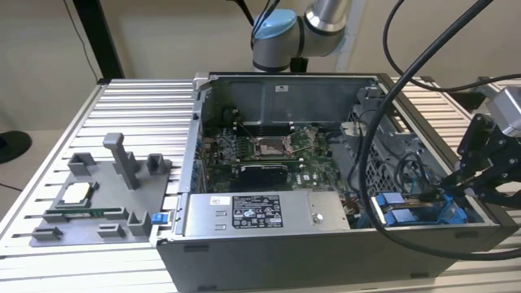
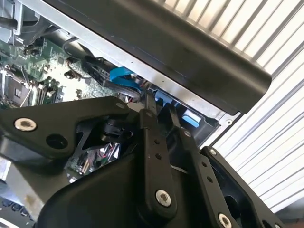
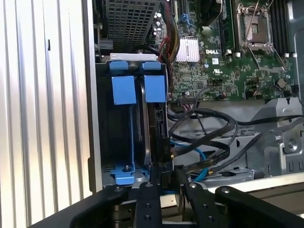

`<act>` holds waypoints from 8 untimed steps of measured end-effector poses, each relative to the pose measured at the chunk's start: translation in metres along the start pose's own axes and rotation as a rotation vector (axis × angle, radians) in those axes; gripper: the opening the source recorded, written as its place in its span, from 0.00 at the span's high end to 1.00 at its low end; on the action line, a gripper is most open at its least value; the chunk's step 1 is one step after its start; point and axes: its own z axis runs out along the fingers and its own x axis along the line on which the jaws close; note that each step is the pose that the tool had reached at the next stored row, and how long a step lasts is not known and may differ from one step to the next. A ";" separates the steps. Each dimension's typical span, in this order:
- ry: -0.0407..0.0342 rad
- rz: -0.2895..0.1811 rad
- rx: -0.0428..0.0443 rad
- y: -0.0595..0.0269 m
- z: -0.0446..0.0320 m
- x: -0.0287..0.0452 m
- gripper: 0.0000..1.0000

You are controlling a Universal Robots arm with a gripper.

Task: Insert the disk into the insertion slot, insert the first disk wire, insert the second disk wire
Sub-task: 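Insert the second disk wire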

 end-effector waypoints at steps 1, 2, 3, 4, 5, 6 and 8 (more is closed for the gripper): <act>-0.0023 0.002 0.0003 0.0005 0.0001 0.0001 1.00; -0.0045 0.004 0.0008 0.0011 -0.0003 0.0000 1.00; -0.0072 0.007 0.0012 0.0019 -0.0014 -0.0002 1.00; -0.0097 0.010 0.0017 0.0027 -0.0028 -0.0005 1.00; -0.0133 0.013 0.0021 0.0036 -0.0047 -0.0009 1.00; -0.0187 0.016 0.0025 0.0046 -0.0069 -0.0014 1.00; -0.0293 0.021 0.0029 0.0063 -0.0110 -0.0023 1.00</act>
